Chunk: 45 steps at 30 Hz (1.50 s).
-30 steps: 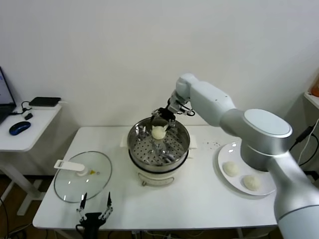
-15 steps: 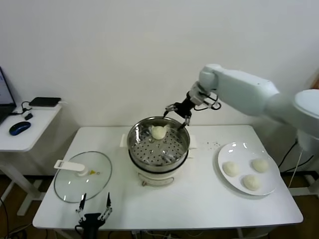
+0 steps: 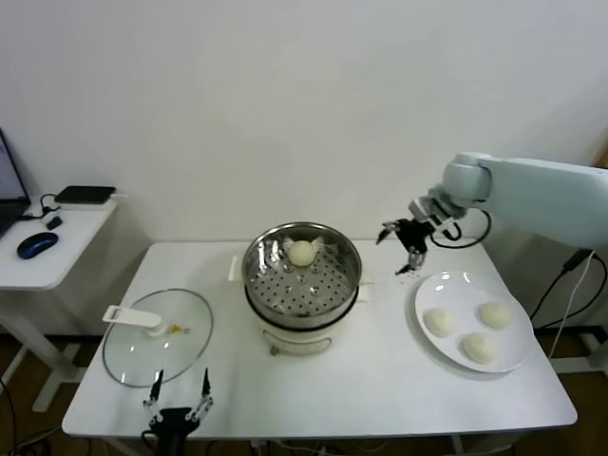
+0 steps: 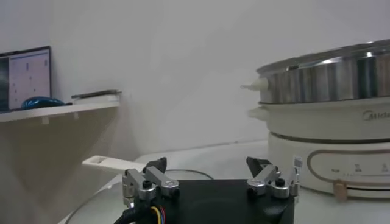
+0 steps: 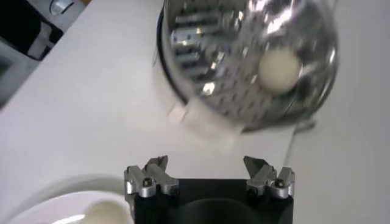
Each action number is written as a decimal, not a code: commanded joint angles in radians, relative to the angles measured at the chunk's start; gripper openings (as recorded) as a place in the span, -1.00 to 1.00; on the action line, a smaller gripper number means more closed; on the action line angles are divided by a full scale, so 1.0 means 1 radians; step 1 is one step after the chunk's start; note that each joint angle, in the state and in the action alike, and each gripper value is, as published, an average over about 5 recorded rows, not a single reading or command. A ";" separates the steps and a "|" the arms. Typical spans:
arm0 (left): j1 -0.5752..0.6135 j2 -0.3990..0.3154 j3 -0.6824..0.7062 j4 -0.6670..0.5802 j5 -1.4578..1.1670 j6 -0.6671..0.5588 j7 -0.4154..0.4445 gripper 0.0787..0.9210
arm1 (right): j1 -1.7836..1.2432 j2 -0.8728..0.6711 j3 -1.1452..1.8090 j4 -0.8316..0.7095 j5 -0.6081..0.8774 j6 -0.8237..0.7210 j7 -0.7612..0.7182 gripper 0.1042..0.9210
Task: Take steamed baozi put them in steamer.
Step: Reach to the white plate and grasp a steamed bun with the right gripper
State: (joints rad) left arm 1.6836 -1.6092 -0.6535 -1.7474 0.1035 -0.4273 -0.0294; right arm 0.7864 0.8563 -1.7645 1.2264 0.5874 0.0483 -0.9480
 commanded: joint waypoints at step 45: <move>0.003 0.001 -0.027 0.018 0.029 0.007 0.024 0.77 | -0.485 0.029 0.320 -0.362 -0.229 -0.223 -0.105 0.46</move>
State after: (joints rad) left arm 1.6868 -1.6092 -0.6806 -1.7287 0.1304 -0.4194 -0.0061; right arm 0.3268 0.8807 -1.4686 0.8875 0.3690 -0.1795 -1.0555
